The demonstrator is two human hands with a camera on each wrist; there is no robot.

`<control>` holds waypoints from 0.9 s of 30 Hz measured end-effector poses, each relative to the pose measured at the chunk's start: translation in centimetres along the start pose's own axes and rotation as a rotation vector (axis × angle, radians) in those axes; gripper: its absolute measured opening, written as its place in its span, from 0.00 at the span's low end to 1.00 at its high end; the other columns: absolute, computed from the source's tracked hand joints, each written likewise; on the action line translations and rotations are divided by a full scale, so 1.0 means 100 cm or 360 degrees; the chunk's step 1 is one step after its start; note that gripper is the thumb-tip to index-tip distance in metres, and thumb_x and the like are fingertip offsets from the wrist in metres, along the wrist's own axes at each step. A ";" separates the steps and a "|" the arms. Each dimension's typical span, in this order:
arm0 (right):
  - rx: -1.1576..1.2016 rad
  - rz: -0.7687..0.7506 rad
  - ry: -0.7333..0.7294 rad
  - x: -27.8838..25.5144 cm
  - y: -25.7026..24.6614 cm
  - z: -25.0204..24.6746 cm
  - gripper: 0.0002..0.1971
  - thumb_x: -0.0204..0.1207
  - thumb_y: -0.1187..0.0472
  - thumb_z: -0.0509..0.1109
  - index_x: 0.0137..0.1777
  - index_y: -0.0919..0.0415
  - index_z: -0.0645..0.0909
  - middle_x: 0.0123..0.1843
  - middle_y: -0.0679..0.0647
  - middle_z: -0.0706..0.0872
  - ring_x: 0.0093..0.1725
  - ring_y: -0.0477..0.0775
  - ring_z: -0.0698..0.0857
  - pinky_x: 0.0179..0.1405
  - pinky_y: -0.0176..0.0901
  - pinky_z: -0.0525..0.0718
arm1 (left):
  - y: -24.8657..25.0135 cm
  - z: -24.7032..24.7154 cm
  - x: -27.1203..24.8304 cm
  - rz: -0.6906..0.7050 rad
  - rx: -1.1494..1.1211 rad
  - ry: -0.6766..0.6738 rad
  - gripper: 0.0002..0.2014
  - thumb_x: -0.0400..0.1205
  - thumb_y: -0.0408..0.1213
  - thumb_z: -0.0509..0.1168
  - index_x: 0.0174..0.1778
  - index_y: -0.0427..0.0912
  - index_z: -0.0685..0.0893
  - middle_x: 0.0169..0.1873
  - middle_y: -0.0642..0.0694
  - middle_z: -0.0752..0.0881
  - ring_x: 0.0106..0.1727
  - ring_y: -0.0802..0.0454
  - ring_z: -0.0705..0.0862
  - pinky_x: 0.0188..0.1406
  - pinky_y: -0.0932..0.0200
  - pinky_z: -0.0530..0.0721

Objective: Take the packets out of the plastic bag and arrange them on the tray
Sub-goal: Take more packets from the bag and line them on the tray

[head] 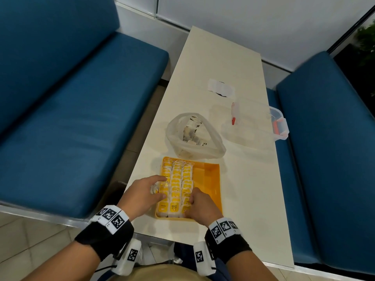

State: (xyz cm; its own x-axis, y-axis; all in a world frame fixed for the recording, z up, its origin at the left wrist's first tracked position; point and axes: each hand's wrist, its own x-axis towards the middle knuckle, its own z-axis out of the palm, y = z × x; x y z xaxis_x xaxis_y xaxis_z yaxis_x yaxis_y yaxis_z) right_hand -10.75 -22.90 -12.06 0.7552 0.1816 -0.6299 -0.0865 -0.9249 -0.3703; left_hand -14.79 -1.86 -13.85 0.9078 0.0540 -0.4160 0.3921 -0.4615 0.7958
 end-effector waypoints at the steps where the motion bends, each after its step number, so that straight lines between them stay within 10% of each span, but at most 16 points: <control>1: 0.0017 0.0001 0.0007 -0.001 0.000 0.001 0.26 0.68 0.62 0.82 0.53 0.54 0.66 0.39 0.41 0.72 0.46 0.51 0.77 0.28 0.32 0.68 | 0.000 0.000 0.000 0.0003 -0.0003 -0.0002 0.25 0.79 0.41 0.78 0.72 0.60 0.83 0.65 0.50 0.87 0.63 0.52 0.85 0.63 0.55 0.86; 14: 0.0280 -0.0037 0.0797 -0.013 0.019 -0.034 0.10 0.77 0.60 0.73 0.57 0.55 0.78 0.39 0.50 0.84 0.39 0.48 0.83 0.40 0.45 0.83 | -0.022 -0.016 -0.020 0.0008 -0.0060 -0.0047 0.25 0.77 0.39 0.80 0.68 0.64 0.84 0.54 0.58 0.86 0.53 0.68 0.84 0.47 0.78 0.79; 22: 0.0287 0.0036 0.0642 0.000 0.036 -0.018 0.16 0.81 0.62 0.69 0.68 0.57 0.79 0.53 0.57 0.87 0.49 0.53 0.86 0.52 0.47 0.86 | -0.023 -0.029 -0.034 0.0013 -0.0146 -0.0091 0.21 0.71 0.46 0.84 0.59 0.65 0.89 0.56 0.66 0.90 0.56 0.75 0.85 0.53 0.77 0.81; 27: 0.0263 -0.0006 0.0710 -0.007 0.034 -0.018 0.19 0.81 0.59 0.71 0.71 0.56 0.76 0.61 0.54 0.79 0.55 0.51 0.84 0.54 0.45 0.84 | 0.008 -0.031 -0.031 0.0029 -0.0744 -0.0121 0.11 0.76 0.45 0.80 0.51 0.48 0.93 0.46 0.59 0.92 0.36 0.64 0.85 0.32 0.68 0.80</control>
State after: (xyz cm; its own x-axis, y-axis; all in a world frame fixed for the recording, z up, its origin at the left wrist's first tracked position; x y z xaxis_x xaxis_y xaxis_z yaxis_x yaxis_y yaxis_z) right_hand -10.43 -26.81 -11.63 0.9578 -0.0097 -0.2873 -0.1581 -0.8525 -0.4982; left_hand -16.84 0.34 -10.57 0.9085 -0.0233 -0.4173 0.4171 -0.0126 0.9088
